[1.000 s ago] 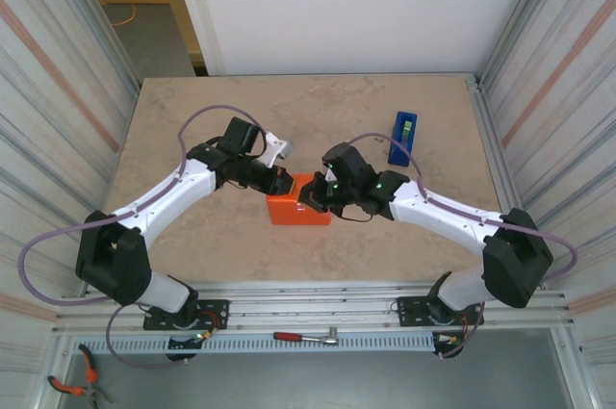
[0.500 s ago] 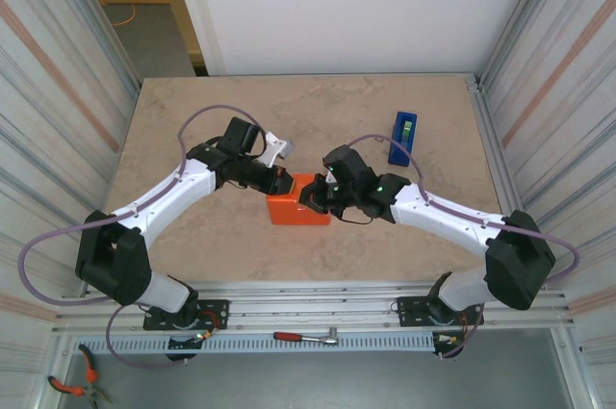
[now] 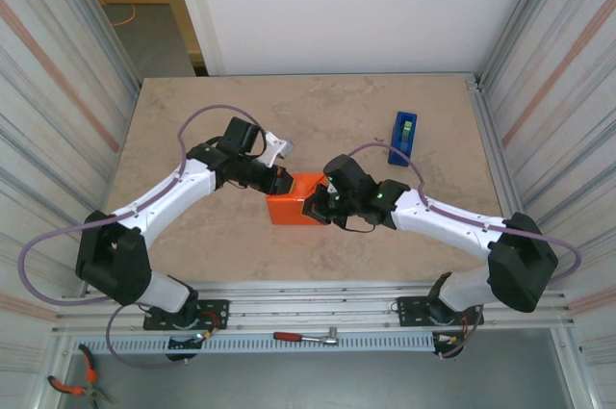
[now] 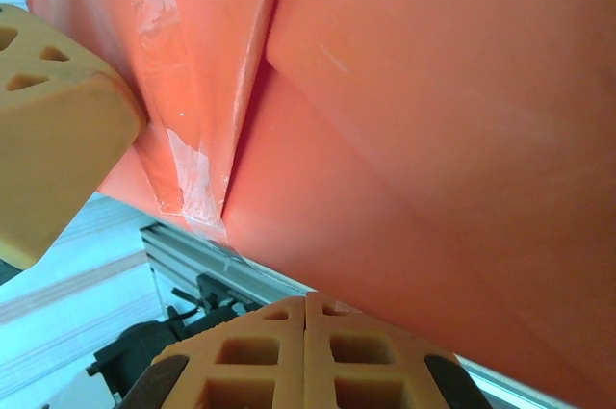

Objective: Wrap the gift box in paper

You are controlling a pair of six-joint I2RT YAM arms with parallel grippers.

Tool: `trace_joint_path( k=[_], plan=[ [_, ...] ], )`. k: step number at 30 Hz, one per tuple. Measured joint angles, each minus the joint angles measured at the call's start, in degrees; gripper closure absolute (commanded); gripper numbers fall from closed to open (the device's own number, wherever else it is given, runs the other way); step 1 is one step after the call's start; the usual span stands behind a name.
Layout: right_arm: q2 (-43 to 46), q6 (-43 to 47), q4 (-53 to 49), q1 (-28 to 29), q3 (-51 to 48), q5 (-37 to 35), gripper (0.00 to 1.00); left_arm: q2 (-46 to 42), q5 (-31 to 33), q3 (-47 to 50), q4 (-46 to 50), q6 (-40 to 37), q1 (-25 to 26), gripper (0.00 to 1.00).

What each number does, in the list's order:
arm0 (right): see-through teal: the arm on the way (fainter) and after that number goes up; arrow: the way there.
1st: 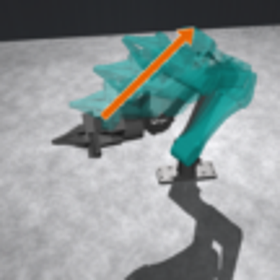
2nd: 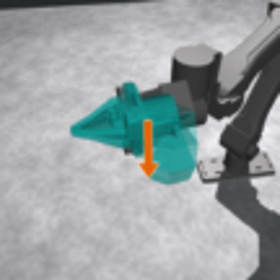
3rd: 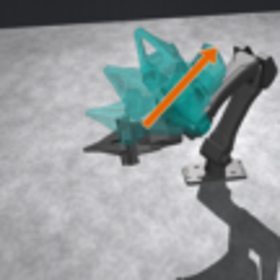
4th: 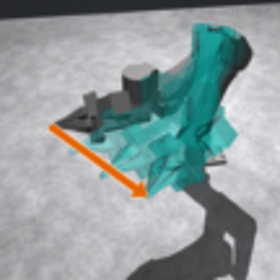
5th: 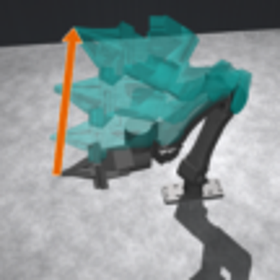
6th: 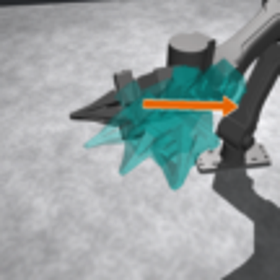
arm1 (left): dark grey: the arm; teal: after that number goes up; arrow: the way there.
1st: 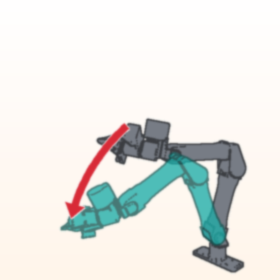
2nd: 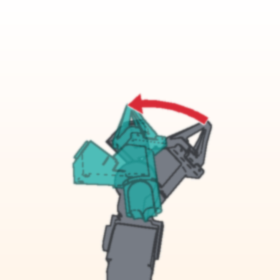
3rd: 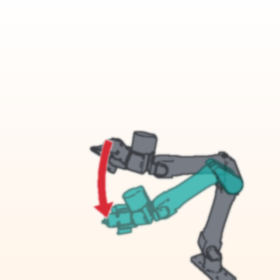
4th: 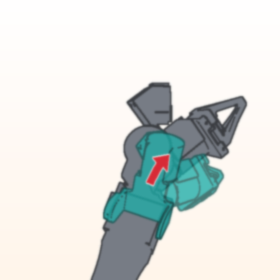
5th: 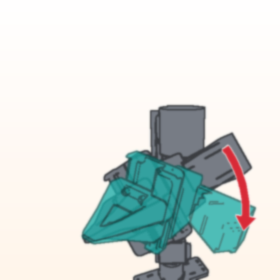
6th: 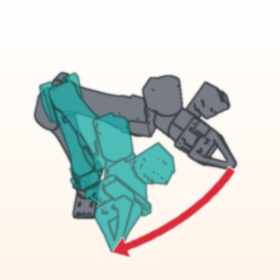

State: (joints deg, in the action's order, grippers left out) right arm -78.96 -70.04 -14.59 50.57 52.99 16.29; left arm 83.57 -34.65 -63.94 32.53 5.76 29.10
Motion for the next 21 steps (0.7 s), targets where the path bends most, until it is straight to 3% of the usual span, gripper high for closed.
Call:
trace_joint_path(
  k=[21],
  plan=[
    [-0.8, -4.5, 10.0, 1.9, -5.4, -8.3, 1.0, 0.0, 0.2, 0.0, -0.5, 0.0, 0.0, 1.0]
  ],
)
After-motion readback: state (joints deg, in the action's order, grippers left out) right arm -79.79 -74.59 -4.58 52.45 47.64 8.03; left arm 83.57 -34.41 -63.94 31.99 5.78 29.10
